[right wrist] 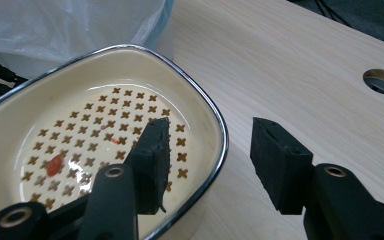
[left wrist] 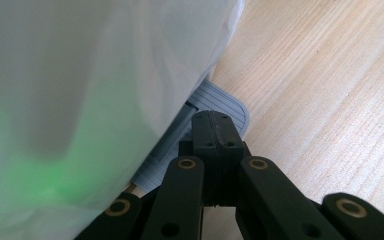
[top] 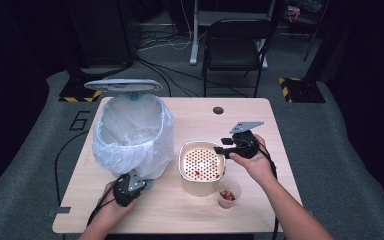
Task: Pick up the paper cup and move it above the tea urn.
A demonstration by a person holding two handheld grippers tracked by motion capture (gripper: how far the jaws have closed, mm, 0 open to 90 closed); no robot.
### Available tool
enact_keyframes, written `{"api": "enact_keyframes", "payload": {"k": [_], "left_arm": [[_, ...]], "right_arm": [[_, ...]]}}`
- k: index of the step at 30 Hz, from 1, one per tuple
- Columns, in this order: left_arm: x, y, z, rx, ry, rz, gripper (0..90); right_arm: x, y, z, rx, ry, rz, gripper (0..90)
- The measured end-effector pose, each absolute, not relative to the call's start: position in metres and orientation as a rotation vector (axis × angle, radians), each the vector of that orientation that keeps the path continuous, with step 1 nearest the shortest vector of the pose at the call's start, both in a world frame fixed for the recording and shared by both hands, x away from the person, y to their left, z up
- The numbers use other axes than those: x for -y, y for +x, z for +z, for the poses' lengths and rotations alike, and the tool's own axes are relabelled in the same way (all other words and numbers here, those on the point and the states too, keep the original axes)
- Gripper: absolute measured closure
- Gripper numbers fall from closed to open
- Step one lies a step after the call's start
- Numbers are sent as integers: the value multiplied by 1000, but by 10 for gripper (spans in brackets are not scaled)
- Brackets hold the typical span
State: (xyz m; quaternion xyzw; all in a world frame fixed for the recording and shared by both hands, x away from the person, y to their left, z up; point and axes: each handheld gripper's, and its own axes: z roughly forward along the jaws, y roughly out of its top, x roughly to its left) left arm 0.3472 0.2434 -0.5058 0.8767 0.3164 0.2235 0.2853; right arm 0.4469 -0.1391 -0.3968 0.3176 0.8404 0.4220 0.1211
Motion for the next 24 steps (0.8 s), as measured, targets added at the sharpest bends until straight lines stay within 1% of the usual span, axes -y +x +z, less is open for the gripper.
{"api": "enact_keyframes", "payload": {"k": [5,14,15,16,24], "left_arm": [[-244,347,-505,-846,2353,585,900],[-244,347,-506,-854,2341,592,900],[-244,347,-506,-853,2340,594,900],[-244,347,-506,-853,2340,594,900],[-243,347,-506,-854,2342,594,900]], "right_arm": [[157,431,-390,-2445,930,1249,451],[178,407,-388,-2426,925,1287,412],[182,402,-388,-2426,913,1298,390],[182,402,-388,-2426,913,1298,390],[188,382,-395,-2419,885,1323,296]]}}
